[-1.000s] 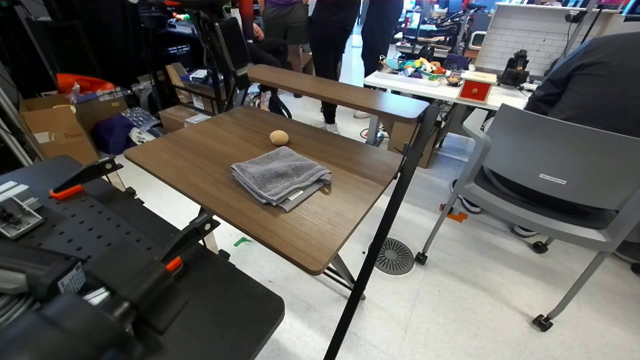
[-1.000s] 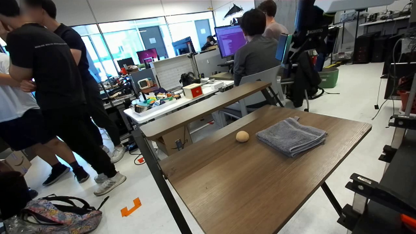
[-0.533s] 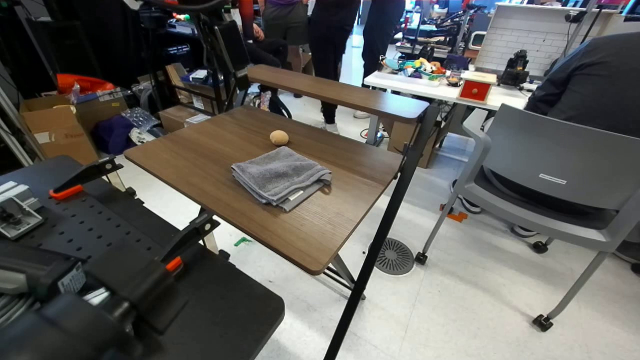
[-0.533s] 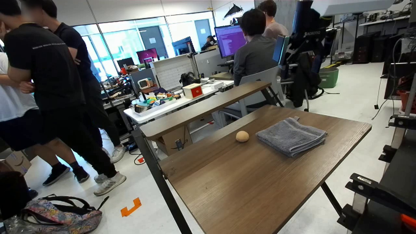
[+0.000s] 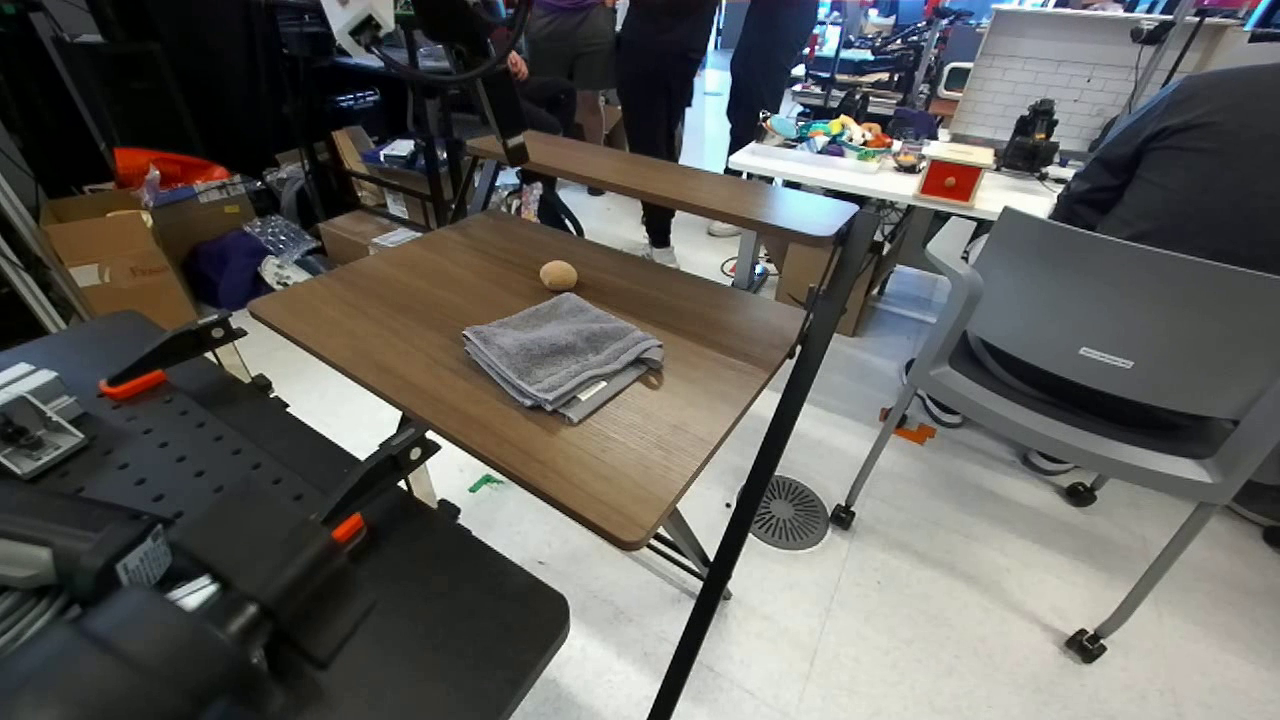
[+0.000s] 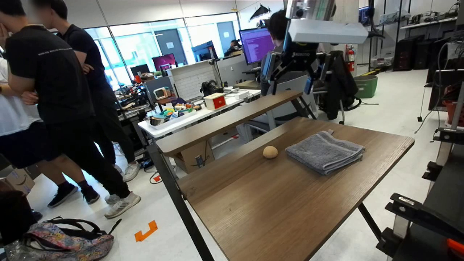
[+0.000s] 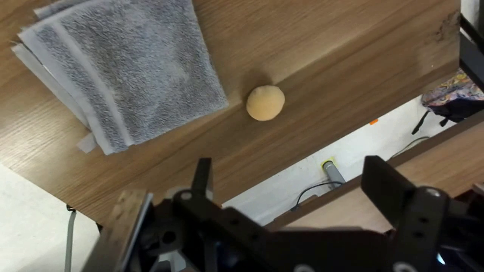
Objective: Move the ball to the right and use the cloth to wipe the table
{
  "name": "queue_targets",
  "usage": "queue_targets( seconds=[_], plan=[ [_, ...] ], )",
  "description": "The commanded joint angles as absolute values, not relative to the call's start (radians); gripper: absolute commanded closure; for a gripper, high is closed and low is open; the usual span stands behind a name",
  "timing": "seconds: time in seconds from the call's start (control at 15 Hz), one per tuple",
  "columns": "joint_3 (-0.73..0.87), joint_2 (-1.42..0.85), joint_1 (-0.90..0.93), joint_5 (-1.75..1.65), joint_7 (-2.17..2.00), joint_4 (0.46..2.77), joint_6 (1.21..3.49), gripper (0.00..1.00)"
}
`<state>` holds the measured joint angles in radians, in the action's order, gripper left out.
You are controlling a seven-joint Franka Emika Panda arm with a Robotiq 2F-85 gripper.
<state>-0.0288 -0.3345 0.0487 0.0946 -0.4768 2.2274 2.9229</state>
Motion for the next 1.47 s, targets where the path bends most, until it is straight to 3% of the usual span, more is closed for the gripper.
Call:
queue_targets(
  seconds=[0.0,0.33,1.4],
  plan=[
    [0.089,-0.494,0.160,0.057,-0.542,2.020,2.904,0.00],
    [0.237,-0.716,0.285,0.017,-0.619,1.781,2.823,0.00],
    [0.187,-1.080,0.278,0.093,-0.652,1.450,2.778,0.00]
  ],
)
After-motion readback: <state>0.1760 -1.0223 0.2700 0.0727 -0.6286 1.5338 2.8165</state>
